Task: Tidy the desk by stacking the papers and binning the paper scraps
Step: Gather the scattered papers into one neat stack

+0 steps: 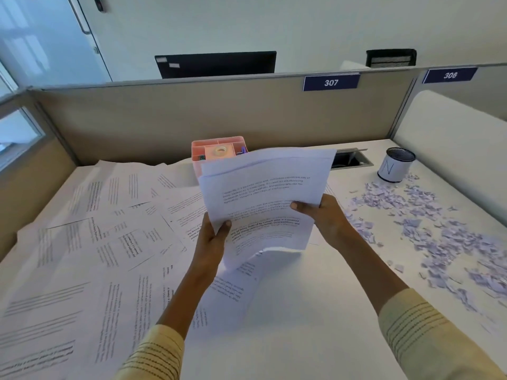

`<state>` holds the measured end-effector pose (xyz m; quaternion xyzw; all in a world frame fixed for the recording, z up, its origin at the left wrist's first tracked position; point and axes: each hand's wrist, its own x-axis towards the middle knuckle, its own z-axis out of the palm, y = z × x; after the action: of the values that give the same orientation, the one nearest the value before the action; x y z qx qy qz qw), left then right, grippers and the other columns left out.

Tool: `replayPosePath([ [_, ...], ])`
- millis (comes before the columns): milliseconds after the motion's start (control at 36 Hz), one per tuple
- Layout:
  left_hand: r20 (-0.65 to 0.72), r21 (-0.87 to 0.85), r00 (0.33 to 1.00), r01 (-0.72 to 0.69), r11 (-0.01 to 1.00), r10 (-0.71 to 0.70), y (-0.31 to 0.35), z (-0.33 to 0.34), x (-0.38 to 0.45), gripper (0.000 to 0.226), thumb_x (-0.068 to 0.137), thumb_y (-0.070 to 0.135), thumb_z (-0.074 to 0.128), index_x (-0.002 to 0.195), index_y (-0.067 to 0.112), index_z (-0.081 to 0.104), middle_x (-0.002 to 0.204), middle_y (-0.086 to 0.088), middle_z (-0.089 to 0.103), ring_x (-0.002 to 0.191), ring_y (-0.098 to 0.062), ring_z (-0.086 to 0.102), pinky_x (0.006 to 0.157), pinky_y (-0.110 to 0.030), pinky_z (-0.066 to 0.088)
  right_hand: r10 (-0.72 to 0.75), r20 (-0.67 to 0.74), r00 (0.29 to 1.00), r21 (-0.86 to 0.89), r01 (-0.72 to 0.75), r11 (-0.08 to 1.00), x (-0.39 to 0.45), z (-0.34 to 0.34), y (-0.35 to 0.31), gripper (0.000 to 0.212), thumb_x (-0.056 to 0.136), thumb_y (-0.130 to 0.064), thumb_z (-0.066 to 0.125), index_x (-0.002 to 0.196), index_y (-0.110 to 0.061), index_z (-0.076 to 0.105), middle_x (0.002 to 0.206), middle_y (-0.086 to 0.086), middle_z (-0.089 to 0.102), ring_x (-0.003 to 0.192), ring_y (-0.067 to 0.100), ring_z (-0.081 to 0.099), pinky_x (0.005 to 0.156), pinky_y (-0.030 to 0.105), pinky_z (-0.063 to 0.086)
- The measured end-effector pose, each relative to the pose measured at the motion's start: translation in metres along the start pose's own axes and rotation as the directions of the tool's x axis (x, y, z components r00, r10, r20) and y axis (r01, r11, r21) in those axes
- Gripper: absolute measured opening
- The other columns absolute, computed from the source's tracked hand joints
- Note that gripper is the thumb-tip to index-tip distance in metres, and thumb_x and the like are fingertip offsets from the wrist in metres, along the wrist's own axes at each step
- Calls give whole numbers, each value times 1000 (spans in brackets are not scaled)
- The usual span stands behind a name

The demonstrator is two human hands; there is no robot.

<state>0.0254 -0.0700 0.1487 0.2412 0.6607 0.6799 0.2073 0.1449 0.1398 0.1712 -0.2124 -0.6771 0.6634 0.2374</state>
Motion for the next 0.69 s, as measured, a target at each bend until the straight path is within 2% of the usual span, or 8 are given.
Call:
replayPosePath([
  [111, -28, 12, 996, 90, 996, -90, -9, 2, -4, 46, 81, 29, 51, 126, 25, 41, 126, -4, 53, 117, -26, 53, 100, -56, 45, 49, -16, 999, 5, -49, 999, -2, 0, 13, 41, 68, -18, 81, 107, -18, 69, 107, 2, 71, 99, 29, 65, 85, 42, 55],
  [194, -21, 22, 995, 100, 995, -100, -12, 4, -5, 38, 88, 27, 48, 125, 25, 43, 123, -3, 55, 117, -24, 53, 100, -53, 46, 64, -53, 997, 14, -63, 998, -4, 3, 17, 31, 74, -13, 78, 104, -17, 69, 106, 3, 71, 99, 29, 65, 85, 38, 53],
  [306, -22, 21, 998, 54, 998, -54, -13, 8, -5, 35, 91, 26, 44, 126, 29, 43, 118, -3, 58, 111, -22, 57, 90, -45, 53, 48, -62, 997, -19, -49, 999, -5, 5, 13, 31, 79, -13, 74, 110, -10, 68, 107, 6, 71, 94, 26, 65, 81, 34, 52],
  [417, -88, 86, 993, 92, 992, -84, -26, 8, -8, 31, 103, 9, 36, 127, 28, 43, 125, -1, 55, 116, -23, 53, 95, -43, 50, 94, -89, 992, -61, -100, 993, -7, 6, 21, 36, 76, -18, 77, 110, -14, 66, 108, 5, 69, 93, 25, 64, 81, 35, 54],
  [472, -156, 135, 983, 120, 984, -98, -28, 8, -10, 26, 103, 10, 36, 123, 21, 48, 118, -1, 59, 110, -24, 57, 86, -34, 52, 71, -130, 989, -127, -87, 988, -9, 7, 26, 35, 79, -20, 75, 113, -13, 66, 106, 4, 68, 90, 23, 63, 78, 31, 52],
  [528, -209, 168, 974, 118, 979, -81, -28, 7, -9, 20, 102, 9, 37, 107, 20, 53, 104, 3, 63, 101, -25, 61, 75, -27, 51, 8, -160, 987, -176, -36, 984, -11, 6, 23, 33, 82, -20, 72, 113, -11, 66, 101, 4, 68, 86, 22, 64, 72, 27, 52],
  [611, -196, 185, 978, 110, 977, -73, -25, 2, -7, 21, 101, 9, 41, 100, 21, 57, 98, 4, 66, 95, -23, 64, 80, -34, 54, -66, -172, 983, -228, 26, 973, -11, -2, 17, 24, 83, -19, 71, 106, -14, 68, 94, 6, 70, 82, 23, 67, 72, 32, 56],
  [694, -104, 202, 984, 164, 966, -145, -28, 0, -5, 20, 99, 11, 48, 114, 18, 60, 106, -2, 69, 97, -20, 66, 84, -39, 56, 67, -179, 982, -210, -105, 972, -10, -17, 16, 20, 83, -19, 72, 102, -13, 69, 96, 6, 70, 84, 23, 68, 77, 35, 55],
])
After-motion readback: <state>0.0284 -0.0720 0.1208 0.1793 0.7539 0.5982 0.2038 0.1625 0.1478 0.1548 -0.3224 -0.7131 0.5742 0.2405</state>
